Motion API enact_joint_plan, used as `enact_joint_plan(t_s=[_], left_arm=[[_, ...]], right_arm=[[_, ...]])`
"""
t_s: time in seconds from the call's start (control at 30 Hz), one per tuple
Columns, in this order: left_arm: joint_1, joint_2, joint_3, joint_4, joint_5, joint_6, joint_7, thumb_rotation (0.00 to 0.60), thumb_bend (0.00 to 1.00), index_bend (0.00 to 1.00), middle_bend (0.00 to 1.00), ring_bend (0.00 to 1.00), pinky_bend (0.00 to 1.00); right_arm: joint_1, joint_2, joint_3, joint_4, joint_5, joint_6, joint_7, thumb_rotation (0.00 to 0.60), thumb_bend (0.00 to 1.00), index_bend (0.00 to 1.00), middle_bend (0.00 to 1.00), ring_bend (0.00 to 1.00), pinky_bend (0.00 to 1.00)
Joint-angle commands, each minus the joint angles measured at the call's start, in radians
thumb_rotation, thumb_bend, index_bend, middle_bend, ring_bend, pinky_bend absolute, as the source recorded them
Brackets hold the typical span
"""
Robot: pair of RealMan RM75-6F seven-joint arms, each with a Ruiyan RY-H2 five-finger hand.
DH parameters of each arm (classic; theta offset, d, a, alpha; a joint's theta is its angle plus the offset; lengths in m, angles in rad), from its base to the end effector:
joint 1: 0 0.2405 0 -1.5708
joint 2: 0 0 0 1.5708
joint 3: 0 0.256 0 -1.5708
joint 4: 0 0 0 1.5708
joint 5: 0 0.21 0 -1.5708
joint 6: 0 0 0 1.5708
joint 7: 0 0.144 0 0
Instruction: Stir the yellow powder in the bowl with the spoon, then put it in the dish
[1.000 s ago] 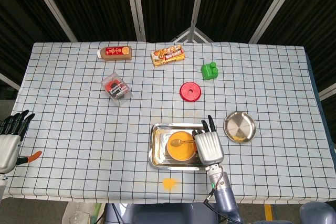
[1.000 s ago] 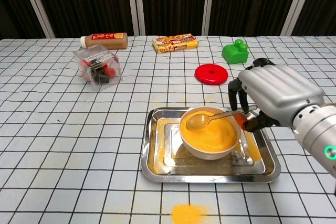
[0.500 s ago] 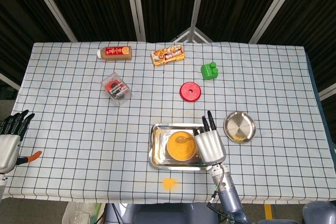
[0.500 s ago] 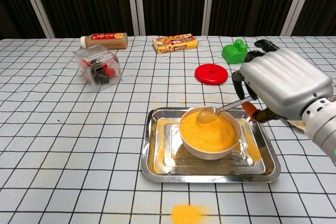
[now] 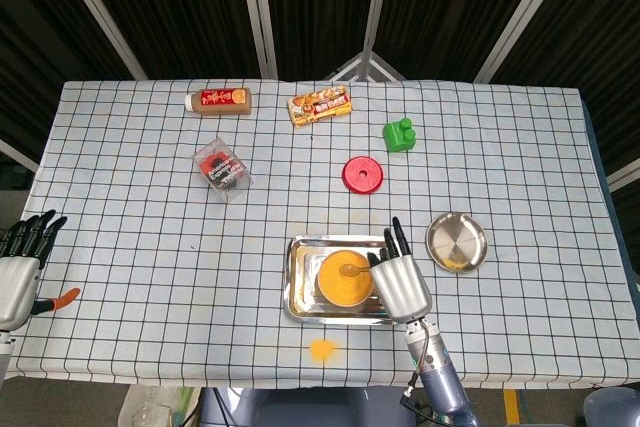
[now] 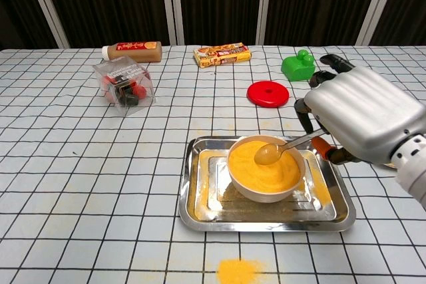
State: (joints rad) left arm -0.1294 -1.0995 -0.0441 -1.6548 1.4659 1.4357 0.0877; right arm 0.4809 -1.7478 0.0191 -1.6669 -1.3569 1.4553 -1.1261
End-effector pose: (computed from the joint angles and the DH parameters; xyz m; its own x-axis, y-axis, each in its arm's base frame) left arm -0.3033 0.1926 0.1557 0.4519 0.0409 0.8911 0.8921 -0.0227 -0.4514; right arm -0.1289 -0.2298 -0.0283 0.7478 0.1304 0.6510 -0.5949 -0.3037 0.7442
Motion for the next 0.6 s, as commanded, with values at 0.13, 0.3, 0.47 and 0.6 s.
enact_joint_plan(t_s=[0.13, 0.3, 0.47, 0.6], left_arm=[[0.001, 0.000, 0.000, -0.001, 0.000, 0.001, 0.000, 0.600, 0.00, 0.00, 0.00, 0.00, 0.00], [0.000, 0.000, -0.001, 0.000, -0.003, -0.001, -0.001, 0.600, 0.00, 0.00, 0.00, 0.00, 0.00], [0.000, -0.001, 0.000, 0.000, -0.003, -0.003, 0.000, 0.600, 0.00, 0.00, 0.00, 0.00, 0.00], [0.000, -0.001, 0.000, -0.001, -0.004, -0.003, 0.001, 0.600, 0.00, 0.00, 0.00, 0.00, 0.00]], right_arm=[[-0.007, -0.008, -0.006, -0.006, -0.019, -0.011, -0.011, 0.600, 0.67, 0.72, 0.62, 0.24, 0.00], [-0.013, -0.008, -0.001, -0.011, -0.029, -0.017, -0.016, 0.600, 0.68, 0.74, 0.64, 0.26, 0.00], [-0.020, 0.001, 0.003, -0.020, -0.035, -0.023, -0.018, 0.600, 0.68, 0.74, 0.65, 0.27, 0.00], [-0.026, 0.005, 0.003, -0.031, -0.041, -0.026, -0.017, 0.600, 0.68, 0.74, 0.65, 0.27, 0.00]])
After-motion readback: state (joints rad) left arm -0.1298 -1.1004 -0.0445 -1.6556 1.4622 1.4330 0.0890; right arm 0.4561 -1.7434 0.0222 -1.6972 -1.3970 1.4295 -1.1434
